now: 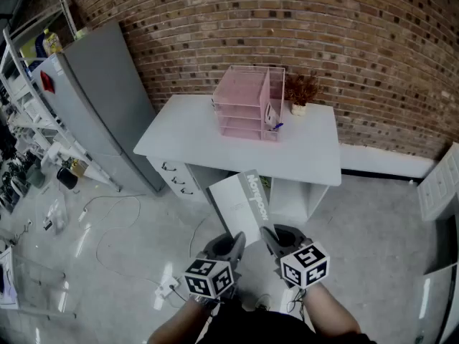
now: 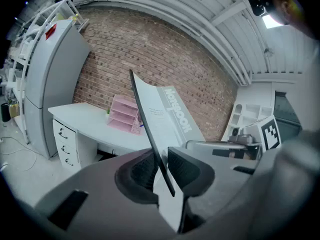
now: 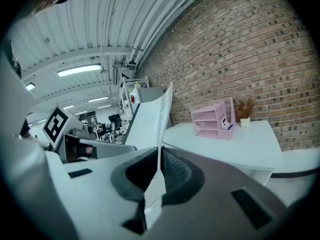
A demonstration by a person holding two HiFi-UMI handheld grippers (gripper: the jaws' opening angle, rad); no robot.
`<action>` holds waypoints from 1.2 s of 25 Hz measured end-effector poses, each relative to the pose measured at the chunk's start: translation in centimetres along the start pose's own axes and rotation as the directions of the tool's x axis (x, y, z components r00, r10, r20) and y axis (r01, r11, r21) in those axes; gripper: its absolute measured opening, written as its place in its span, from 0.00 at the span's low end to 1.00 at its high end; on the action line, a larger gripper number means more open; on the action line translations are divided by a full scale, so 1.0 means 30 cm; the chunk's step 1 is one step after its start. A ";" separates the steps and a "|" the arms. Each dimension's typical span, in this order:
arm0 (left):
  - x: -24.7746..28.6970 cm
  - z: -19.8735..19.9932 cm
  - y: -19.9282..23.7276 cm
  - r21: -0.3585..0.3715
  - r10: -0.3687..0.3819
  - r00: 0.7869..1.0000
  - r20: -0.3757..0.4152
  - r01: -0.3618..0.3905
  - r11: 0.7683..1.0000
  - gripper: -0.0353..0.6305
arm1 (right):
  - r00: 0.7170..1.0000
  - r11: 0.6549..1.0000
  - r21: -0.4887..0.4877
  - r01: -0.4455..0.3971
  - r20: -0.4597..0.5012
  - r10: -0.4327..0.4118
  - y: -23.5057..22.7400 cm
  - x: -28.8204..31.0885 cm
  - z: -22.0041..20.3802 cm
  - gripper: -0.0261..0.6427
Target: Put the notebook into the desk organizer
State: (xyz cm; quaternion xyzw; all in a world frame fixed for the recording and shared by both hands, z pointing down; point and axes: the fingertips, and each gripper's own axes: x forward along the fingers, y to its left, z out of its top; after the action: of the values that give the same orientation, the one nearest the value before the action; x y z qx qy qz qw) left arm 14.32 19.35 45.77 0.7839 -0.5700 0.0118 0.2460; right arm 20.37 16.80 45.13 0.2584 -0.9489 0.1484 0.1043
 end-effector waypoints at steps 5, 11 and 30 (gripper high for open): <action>-0.010 0.001 0.009 -0.001 0.000 1.000 -0.001 0.000 1.000 0.15 | 1.000 1.000 0.002 0.001 -0.003 -0.001 0.011 0.007 -0.003 0.07; -0.016 0.008 0.028 -0.003 -0.003 1.000 0.002 0.003 1.000 0.15 | 1.000 1.000 0.003 0.002 0.007 -0.002 0.023 0.020 0.003 0.08; 0.061 0.030 0.314 -0.055 -0.041 0.998 -0.056 0.038 0.998 0.15 | 0.996 0.997 0.072 0.040 -0.083 -0.034 0.000 0.316 -0.020 0.07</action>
State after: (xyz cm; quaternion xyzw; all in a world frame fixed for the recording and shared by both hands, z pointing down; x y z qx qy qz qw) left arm 6.26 15.21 49.05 0.7874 -0.5472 0.0138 0.2835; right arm 12.41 12.66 48.29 0.2733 -0.9328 0.1915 0.1361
